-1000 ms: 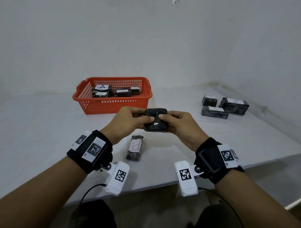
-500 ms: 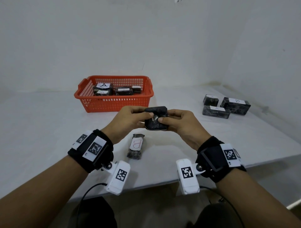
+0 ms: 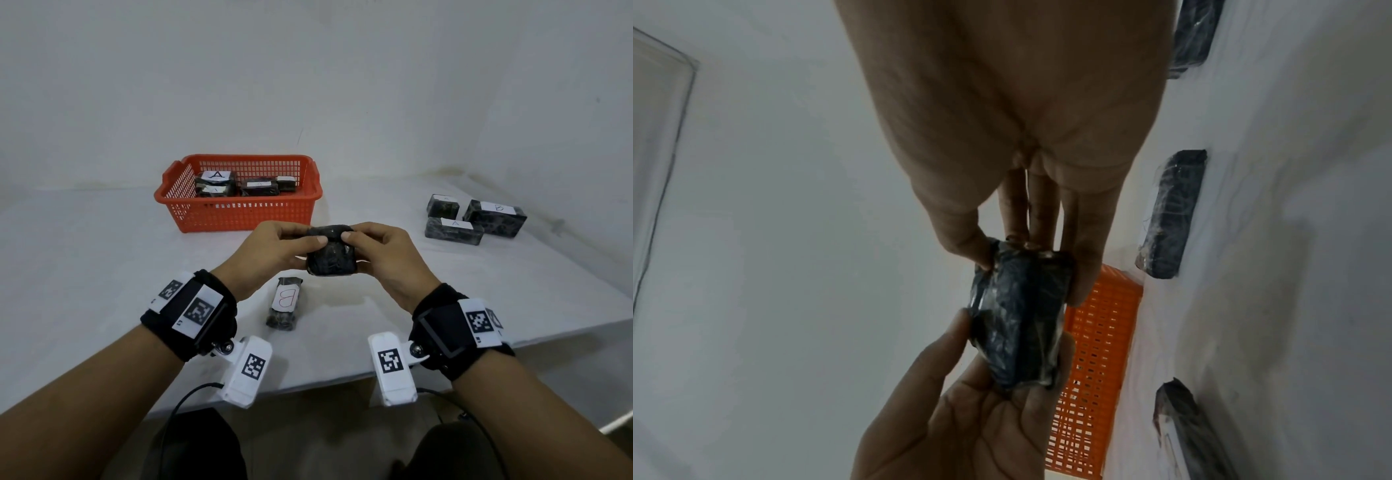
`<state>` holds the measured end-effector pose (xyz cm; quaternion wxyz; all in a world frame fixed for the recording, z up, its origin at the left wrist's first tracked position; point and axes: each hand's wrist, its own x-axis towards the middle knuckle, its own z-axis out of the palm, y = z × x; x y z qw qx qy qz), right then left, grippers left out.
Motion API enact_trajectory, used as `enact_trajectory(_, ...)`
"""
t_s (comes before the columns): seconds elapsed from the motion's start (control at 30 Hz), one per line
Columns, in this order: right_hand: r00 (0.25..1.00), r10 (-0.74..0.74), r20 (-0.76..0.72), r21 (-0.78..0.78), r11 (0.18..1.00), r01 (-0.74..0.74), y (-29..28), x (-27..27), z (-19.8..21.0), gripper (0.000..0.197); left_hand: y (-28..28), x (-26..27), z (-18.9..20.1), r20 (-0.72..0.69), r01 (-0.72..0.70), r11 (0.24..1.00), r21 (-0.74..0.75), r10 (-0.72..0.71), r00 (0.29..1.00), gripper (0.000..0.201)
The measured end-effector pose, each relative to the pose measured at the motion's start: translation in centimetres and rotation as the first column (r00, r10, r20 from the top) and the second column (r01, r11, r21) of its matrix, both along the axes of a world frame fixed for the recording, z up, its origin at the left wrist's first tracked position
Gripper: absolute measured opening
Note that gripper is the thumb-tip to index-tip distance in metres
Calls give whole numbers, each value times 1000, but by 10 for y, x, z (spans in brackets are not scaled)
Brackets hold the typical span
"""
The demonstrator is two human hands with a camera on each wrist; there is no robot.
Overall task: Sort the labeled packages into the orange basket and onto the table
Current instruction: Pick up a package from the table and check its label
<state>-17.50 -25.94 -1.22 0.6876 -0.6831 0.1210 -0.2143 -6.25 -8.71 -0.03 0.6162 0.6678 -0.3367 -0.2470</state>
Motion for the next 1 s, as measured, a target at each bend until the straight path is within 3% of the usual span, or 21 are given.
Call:
enact_trajectory(0.27,998,60,4,53,997,-60,-1,-2,0,25,-3,-1,3,74,-79,997,-14,80,994,22)
enact_trajectory(0.53,1000,8,24,26,1000,-9,-3,-4,-2,19,-6,-6,-1,29,-45,998,-34,46,999,22)
enact_trajectory(0.7,992,125,-16,61,990,-124,-2,-7,-2,26,-6,-2,1,61,-92,992,-80,97,993,23)
enact_trajectory(0.9,1000,29,6,-46,999,-28,-3,-6,-2,19,-4,-3,4,-19,-3,994,-107,1,1000,25)
enact_trajectory(1.0,999,42,-10,-38,998,-42,-2,-7,-2,20,-2,-4,2,24,-49,995,-83,51,998,26)
